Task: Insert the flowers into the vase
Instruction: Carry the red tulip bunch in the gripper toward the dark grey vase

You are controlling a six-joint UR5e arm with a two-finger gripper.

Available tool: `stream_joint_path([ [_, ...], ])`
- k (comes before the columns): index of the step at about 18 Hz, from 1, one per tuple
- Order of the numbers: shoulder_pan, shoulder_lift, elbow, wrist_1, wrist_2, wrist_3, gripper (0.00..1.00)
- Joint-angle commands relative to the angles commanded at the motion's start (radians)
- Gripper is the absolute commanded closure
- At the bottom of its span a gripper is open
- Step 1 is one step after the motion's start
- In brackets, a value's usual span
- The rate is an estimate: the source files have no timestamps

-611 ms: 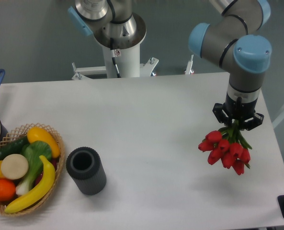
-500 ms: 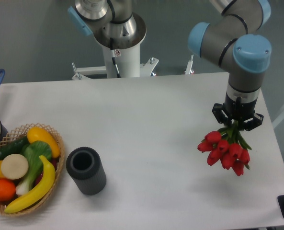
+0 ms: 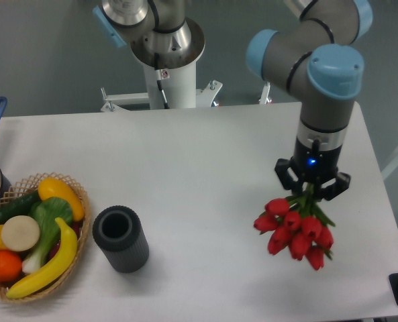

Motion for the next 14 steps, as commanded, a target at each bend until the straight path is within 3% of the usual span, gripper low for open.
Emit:
stream_joint_path([
  [3, -0.024, 0.006, 0.006, 0.042, -0.117, -0.049, 1.0],
  [10, -0.092, 0.003, 0.0, 0.048, -0.43, -0.107, 1.0],
  [14, -0.107, 0.003, -0.012, 0.138, -0.69, -0.193, 1.0],
])
